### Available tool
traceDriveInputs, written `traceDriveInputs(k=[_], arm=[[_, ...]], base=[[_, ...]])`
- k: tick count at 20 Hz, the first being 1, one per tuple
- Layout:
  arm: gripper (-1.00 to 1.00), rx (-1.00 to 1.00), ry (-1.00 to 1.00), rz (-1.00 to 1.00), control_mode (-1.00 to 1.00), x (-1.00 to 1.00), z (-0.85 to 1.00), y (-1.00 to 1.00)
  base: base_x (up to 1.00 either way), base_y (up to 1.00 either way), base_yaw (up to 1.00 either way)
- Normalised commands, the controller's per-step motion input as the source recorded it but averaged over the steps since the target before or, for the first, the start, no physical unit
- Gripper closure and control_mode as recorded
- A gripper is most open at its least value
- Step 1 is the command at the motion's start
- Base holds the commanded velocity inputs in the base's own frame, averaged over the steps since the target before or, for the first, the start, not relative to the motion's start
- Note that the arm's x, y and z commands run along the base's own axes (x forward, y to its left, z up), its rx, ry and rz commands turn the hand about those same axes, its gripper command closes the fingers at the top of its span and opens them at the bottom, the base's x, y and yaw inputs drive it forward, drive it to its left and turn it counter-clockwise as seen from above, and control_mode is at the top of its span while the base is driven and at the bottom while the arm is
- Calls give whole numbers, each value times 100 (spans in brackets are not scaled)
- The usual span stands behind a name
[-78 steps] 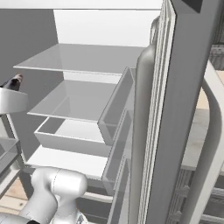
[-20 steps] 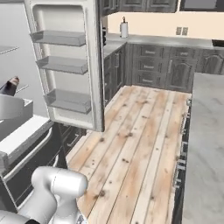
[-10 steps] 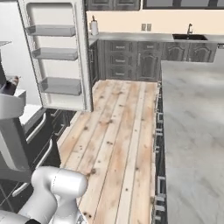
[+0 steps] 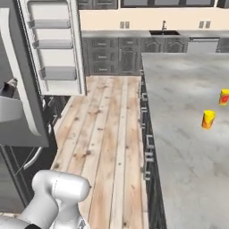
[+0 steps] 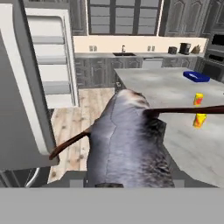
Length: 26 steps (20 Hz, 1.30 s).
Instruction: Gather the carrot and potato from the fridge and place them on a tray on the dining counter. Then gather the fish and chicken drumstick from the fridge and place them on the other tray.
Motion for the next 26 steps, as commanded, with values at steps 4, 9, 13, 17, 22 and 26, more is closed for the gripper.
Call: traceDriveInputs(k=[4, 9, 13, 17, 22, 26], arm=[[100, 0, 0, 0, 100, 0, 0, 0], [100, 0, 0, 0, 100, 0, 0, 0], [100, 0, 0, 0, 100, 0, 0, 0], [100, 0, 0, 0, 100, 0, 0, 0], [100, 0, 0, 0, 100, 0, 0, 0], [100, 0, 0, 0, 100, 0, 0, 0]], base=[[-100, 0, -19], [-100, -1, -19], [-100, -3, -20], [-100, -4, -20], [-100, -7, -20], [-100, -10, -20]])
